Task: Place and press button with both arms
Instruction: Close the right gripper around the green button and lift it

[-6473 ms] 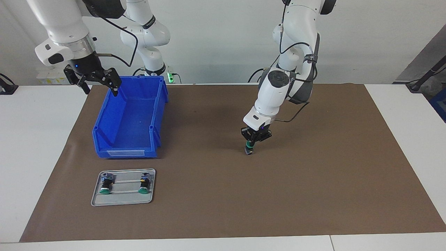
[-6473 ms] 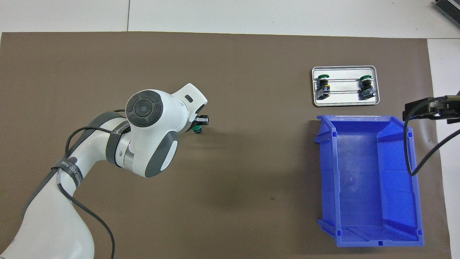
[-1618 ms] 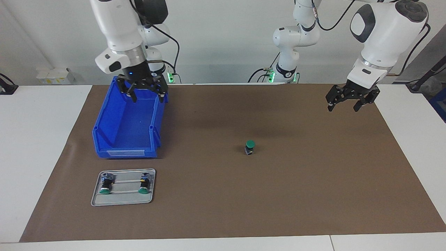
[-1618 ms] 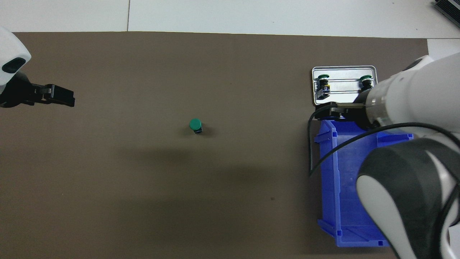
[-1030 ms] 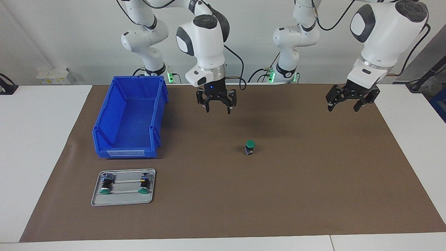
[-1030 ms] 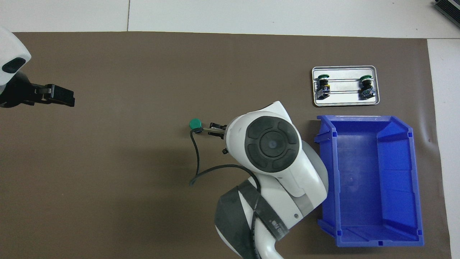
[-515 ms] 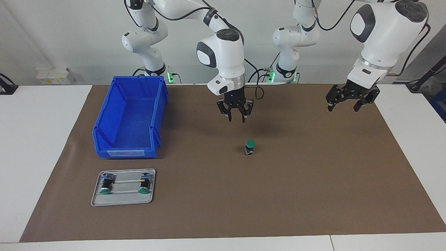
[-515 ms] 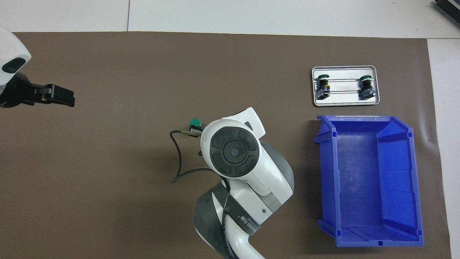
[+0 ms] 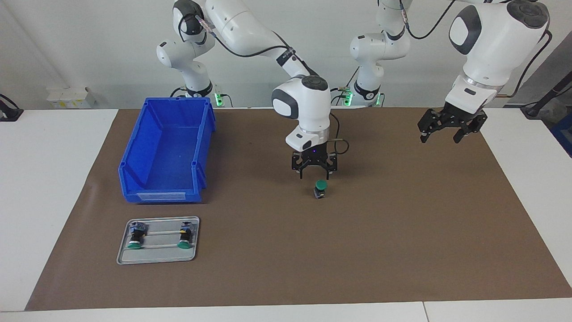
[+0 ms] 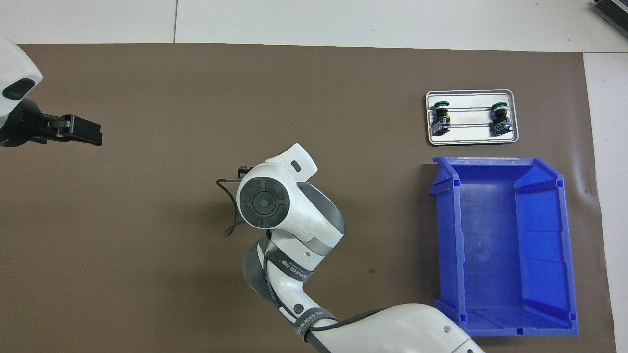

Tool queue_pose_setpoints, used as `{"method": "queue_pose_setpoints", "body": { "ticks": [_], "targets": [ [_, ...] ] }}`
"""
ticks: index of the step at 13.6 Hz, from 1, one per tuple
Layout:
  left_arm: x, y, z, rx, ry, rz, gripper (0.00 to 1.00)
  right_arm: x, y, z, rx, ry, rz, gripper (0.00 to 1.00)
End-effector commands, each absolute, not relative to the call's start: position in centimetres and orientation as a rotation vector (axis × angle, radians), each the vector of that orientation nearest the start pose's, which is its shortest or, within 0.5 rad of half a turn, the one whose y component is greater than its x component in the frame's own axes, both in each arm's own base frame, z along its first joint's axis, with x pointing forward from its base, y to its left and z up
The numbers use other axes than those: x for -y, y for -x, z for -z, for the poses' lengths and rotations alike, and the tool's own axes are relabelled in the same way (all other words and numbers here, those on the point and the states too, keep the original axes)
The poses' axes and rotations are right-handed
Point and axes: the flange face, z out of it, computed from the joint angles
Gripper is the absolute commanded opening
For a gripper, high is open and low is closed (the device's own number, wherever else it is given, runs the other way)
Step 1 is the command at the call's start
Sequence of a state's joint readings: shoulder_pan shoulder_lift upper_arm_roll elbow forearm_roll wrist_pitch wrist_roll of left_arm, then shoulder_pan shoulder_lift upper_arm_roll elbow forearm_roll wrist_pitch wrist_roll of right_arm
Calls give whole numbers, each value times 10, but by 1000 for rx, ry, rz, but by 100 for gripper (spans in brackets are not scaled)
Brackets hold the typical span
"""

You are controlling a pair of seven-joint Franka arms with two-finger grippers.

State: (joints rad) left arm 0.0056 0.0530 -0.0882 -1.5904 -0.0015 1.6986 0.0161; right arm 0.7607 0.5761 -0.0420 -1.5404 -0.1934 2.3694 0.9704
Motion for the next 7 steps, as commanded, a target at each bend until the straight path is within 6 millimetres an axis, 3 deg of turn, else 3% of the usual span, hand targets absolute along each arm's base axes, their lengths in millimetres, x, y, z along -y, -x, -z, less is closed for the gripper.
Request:
{"method": "queue_pose_setpoints", "body": {
  "ticks": [1, 7],
  "targets": [
    [44, -571, -599, -137, 3125, 85, 100, -484, -553, -347, -144, 3013, 529, 93],
    [44, -571, -599, -137, 3125, 85, 100, -492, -547, -325, -95, 3015, 530, 92]
  ]
}}
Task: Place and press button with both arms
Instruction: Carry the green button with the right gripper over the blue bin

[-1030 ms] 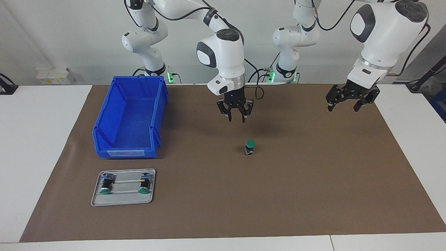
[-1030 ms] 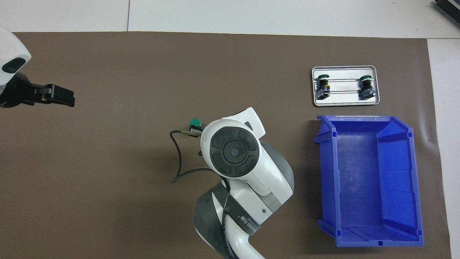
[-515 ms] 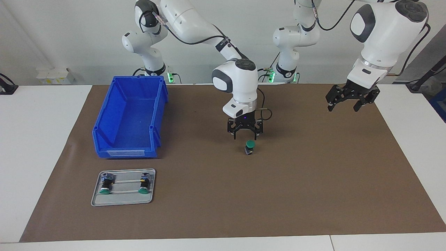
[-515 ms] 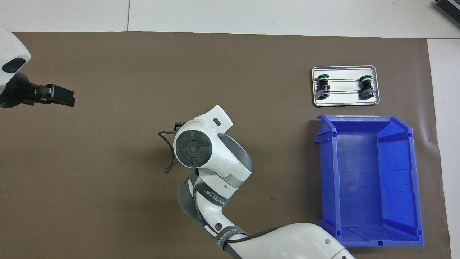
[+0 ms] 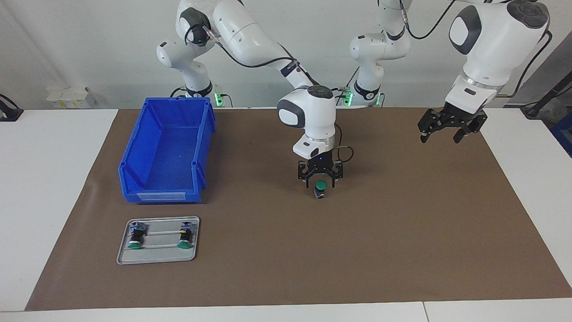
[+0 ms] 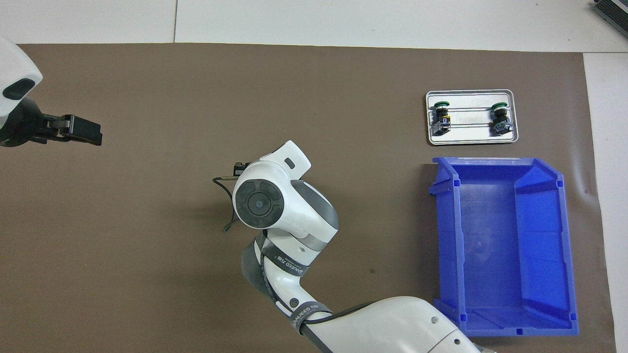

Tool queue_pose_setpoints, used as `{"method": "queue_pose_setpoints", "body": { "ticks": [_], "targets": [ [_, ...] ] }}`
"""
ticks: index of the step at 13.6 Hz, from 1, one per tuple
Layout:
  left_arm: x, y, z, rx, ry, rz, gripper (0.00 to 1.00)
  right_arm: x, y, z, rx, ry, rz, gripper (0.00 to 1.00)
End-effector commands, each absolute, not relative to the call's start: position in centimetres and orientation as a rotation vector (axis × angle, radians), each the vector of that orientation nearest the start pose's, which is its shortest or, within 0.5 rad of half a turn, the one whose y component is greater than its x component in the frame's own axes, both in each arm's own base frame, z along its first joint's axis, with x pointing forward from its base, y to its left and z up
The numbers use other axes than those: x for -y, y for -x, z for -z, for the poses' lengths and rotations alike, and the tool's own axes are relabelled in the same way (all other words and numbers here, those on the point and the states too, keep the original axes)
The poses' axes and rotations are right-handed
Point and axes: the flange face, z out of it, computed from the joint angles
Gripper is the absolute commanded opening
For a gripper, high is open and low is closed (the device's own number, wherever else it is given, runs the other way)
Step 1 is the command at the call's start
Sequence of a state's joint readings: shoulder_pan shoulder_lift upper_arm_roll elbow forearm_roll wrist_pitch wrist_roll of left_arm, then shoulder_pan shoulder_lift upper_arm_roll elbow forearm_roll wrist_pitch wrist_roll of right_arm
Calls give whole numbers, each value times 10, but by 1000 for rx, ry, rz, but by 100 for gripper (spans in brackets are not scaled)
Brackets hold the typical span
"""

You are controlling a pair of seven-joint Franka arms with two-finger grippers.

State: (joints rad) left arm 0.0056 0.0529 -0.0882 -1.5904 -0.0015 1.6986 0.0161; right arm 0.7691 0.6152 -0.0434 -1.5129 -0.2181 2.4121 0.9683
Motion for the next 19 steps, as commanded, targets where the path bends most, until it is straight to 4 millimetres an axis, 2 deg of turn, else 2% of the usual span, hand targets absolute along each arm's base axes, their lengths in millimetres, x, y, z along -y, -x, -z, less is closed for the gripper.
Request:
{"method": "queue_pose_setpoints", "body": {
  "ticks": [1, 2, 3, 4, 5, 9, 11, 13, 14, 15, 16, 19],
  "targets": [
    [44, -571, -599, -137, 3125, 85, 100, -492, -546, -325, -91, 3017, 530, 88],
    [44, -571, -599, -137, 3125, 85, 100, -491, -546, -324, -88, 3020, 527, 79],
    [44, -571, -599, -137, 3125, 85, 100, -490, -547, -324, -88, 3019, 529, 60],
    [44, -571, -599, -137, 3125, 85, 100, -491, -547, -325, -86, 3017, 533, 26],
    [44, -571, -599, -137, 3125, 85, 100, -490, -548, -325, -83, 3020, 539, 0],
    [44, -571, -599, -137, 3125, 85, 100, -489, -545, -329, -59, 3092, 538, 0],
    [44, -571, -599, -137, 3125, 85, 100, -473, -553, -351, -103, 3111, 548, 0],
    [44, -571, -599, -137, 3125, 85, 100, -425, -570, -401, -201, 3139, 552, 0],
    [44, -571, -599, -137, 3125, 85, 100, -397, -574, -429, -173, 3161, 548, 0],
    [44, -571, -599, -137, 3125, 85, 100, -368, -579, -444, -149, 3182, 539, 0],
    [44, -571, -599, -137, 3125, 85, 100, -332, -584, -461, -159, 3198, 533, 0],
    [44, -571, -599, -137, 3125, 85, 100, -240, -595, -493, -98, 3281, 429, 0]
  ]
}}
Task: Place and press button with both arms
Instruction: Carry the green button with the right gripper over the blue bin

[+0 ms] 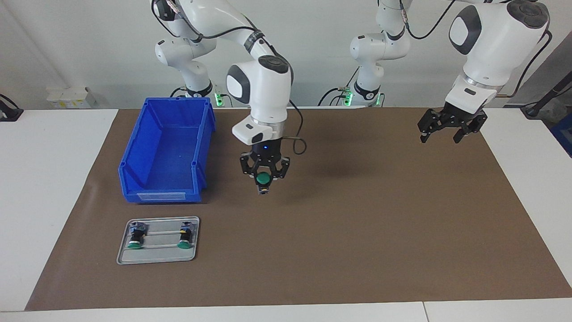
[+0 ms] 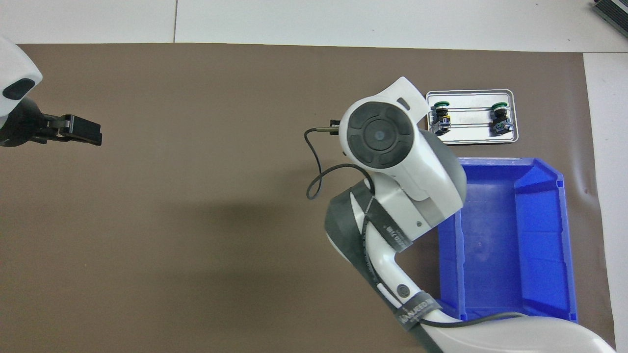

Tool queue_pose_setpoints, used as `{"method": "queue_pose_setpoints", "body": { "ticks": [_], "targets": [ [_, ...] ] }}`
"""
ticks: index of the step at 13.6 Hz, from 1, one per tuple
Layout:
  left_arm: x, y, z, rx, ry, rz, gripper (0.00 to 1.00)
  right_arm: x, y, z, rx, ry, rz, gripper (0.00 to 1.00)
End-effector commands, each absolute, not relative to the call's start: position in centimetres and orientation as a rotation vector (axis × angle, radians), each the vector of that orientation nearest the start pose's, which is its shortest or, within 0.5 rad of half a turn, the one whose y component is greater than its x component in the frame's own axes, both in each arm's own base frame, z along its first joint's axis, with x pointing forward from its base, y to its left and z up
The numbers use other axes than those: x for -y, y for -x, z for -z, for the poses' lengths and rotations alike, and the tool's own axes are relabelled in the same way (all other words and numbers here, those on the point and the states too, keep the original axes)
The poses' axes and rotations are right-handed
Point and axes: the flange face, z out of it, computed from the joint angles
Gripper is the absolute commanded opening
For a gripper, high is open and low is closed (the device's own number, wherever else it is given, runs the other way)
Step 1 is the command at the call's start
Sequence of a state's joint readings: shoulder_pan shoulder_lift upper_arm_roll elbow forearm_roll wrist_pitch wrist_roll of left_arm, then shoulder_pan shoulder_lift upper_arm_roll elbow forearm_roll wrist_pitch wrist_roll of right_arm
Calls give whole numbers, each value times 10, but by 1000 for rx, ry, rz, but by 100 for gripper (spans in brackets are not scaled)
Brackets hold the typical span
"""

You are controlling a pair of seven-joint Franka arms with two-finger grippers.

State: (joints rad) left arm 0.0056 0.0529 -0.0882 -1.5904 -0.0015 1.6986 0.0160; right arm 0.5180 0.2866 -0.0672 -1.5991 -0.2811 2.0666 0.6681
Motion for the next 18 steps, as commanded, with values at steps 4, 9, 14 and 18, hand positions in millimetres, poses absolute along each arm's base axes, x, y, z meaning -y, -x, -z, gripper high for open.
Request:
{"method": "queue_pose_setpoints", "body": {
  "ticks": [4, 9, 14, 18],
  "targets": [
    [44, -571, -599, -137, 3125, 85, 100, -99, -593, -511, 91, 3273, 286, 0],
    [44, -571, -599, -137, 3125, 85, 100, -17, -565, -470, 109, 3249, 233, 0],
    [44, -571, -599, -137, 3125, 85, 100, 1, -518, -421, 26, 3186, 269, 0],
    [44, -571, -599, -137, 3125, 85, 100, 13, -508, -399, 13, 3175, 280, 0]
  ]
}}
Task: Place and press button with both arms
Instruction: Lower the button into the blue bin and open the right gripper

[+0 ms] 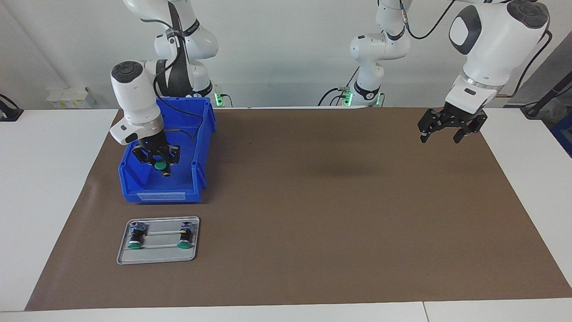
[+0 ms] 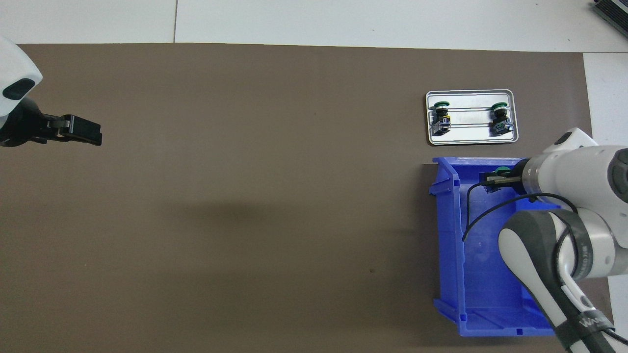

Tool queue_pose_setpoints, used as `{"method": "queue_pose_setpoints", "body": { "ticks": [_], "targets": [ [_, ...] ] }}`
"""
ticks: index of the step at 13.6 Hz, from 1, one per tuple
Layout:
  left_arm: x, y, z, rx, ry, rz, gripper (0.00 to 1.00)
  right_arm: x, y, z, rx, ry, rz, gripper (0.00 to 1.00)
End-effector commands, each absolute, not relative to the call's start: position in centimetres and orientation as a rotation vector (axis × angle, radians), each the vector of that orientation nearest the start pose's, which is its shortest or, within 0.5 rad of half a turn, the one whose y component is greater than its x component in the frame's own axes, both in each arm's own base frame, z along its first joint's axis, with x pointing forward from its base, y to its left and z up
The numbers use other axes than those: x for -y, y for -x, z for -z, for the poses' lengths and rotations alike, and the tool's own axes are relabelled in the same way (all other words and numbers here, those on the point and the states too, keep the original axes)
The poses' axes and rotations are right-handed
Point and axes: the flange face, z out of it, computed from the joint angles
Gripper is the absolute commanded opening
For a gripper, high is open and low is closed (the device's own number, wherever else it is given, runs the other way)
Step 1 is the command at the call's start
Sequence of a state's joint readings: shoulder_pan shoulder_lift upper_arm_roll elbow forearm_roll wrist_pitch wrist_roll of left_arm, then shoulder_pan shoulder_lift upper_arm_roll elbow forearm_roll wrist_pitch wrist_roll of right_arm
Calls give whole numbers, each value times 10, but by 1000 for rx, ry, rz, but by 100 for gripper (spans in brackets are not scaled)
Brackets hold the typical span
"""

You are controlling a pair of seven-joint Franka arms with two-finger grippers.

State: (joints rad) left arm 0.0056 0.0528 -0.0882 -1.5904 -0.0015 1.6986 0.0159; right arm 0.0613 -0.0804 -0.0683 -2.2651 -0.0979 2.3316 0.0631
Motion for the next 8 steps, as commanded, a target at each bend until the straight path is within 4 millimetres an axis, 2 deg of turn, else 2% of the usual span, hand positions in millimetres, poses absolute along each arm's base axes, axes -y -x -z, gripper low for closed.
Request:
{"method": "queue_pose_setpoints", "body": {
  "ticks": [1, 6, 8],
  "targets": [
    [44, -571, -599, -137, 3125, 85, 100, 15, -505, -394, 5, 3171, 289, 0],
    [44, -571, -599, -137, 3125, 85, 100, 15, -492, -368, -43, 3137, 304, 0],
    [44, -571, -599, -137, 3125, 85, 100, 15, -488, -366, -42, 3137, 297, 0]
  ]
}}
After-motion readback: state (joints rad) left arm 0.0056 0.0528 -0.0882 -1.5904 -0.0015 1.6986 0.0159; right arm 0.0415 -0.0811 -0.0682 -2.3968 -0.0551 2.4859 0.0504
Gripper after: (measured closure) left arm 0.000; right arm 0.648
